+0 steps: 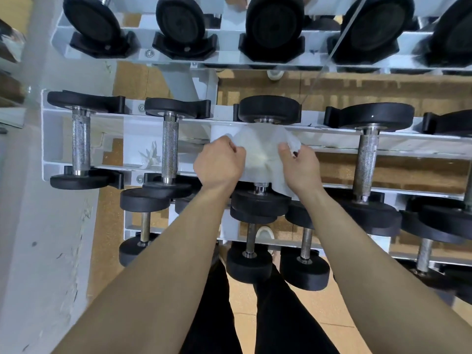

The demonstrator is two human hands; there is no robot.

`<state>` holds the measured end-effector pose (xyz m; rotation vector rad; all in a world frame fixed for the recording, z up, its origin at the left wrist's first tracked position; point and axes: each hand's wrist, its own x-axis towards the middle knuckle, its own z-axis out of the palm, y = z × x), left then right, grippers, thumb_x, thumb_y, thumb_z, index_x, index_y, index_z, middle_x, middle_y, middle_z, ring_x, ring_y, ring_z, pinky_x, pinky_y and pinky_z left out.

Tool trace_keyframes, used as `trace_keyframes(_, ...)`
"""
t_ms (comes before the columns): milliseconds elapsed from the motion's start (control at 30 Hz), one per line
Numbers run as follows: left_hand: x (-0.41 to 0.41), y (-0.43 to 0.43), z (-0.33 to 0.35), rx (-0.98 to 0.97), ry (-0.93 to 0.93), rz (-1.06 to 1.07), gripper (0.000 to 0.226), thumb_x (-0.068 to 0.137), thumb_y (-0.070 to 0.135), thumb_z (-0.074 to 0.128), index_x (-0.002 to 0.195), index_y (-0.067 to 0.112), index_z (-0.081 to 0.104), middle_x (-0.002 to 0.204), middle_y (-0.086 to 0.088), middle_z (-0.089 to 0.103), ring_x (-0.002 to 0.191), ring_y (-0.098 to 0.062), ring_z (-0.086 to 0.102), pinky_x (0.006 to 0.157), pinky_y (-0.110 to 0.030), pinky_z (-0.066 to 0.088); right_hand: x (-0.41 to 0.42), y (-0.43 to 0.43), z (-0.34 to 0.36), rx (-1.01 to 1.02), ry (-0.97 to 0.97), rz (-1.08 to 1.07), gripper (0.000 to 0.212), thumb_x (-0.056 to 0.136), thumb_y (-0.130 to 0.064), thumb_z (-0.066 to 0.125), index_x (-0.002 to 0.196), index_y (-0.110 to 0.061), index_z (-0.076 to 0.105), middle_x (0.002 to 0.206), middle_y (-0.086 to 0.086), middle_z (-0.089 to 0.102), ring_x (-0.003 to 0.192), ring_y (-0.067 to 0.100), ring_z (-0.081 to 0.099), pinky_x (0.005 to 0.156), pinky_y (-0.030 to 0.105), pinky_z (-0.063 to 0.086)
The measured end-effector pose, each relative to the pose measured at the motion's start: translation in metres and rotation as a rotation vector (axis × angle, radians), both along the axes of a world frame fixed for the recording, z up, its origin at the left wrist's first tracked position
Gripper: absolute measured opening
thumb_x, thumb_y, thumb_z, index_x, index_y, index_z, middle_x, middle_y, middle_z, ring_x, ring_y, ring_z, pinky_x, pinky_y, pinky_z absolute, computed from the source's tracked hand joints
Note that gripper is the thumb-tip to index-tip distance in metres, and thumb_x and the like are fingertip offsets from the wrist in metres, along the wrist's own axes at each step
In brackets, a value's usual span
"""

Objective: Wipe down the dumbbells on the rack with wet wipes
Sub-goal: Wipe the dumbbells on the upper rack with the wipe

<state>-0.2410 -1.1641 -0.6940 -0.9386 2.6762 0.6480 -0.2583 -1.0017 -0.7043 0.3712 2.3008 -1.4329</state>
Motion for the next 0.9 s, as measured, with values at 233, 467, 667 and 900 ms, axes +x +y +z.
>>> trace_keyframes(233,-0.008,0.011,0.003,-0.094,0.069,-0.263,0.032,0.103,0.032,0.037,0.094,0.012,0.061,0.082,-0.005,0.059,0.075,-0.029,0.052,0.064,-0.033,0.034,-0.017,0.011,-0.013,0.369,0.051,0.005,0.035,0.109,-0.034,0.04,0.101,-0.005,0.058,0.089,0.012,0.058,0.085,0.027,0.055,0.071,0.029,0.036)
trace_keyframes(467,-0.013,0.006,-0.011,-0.134,-0.063,-0.275,0.017,0.093,0.013,0.041,0.086,0.019,0.055,0.084,-0.003,0.052,0.077,-0.03,0.052,0.062,-0.03,0.03,-0.018,-0.008,-0.009,0.511,0.203,0.148,0.041,0.111,-0.031,0.032,0.108,-0.003,0.06,0.085,0.014,0.065,0.075,0.03,0.058,0.065,0.031,0.037)
trace_keyframes(667,0.005,0.0,-0.009,-0.148,-0.089,-0.379,0.021,0.094,0.029,0.045,0.083,0.016,0.057,0.078,-0.002,0.058,0.073,-0.029,0.059,0.054,-0.027,0.028,-0.009,-0.003,-0.014,0.835,0.223,0.524,0.023,0.1,-0.008,0.042,0.102,-0.004,0.065,0.091,0.018,0.072,0.082,0.04,0.071,0.062,0.034,0.041)
trace_keyframes(900,0.005,-0.007,0.003,-0.312,-0.189,-0.503,0.019,0.095,0.018,0.048,0.104,0.013,0.065,0.102,-0.011,0.066,0.086,-0.032,0.063,0.067,-0.031,0.039,-0.001,0.0,-0.005,0.889,0.268,0.584,0.017,0.1,-0.013,0.047,0.096,-0.008,0.062,0.079,0.011,0.072,0.069,0.036,0.07,0.057,0.033,0.045)
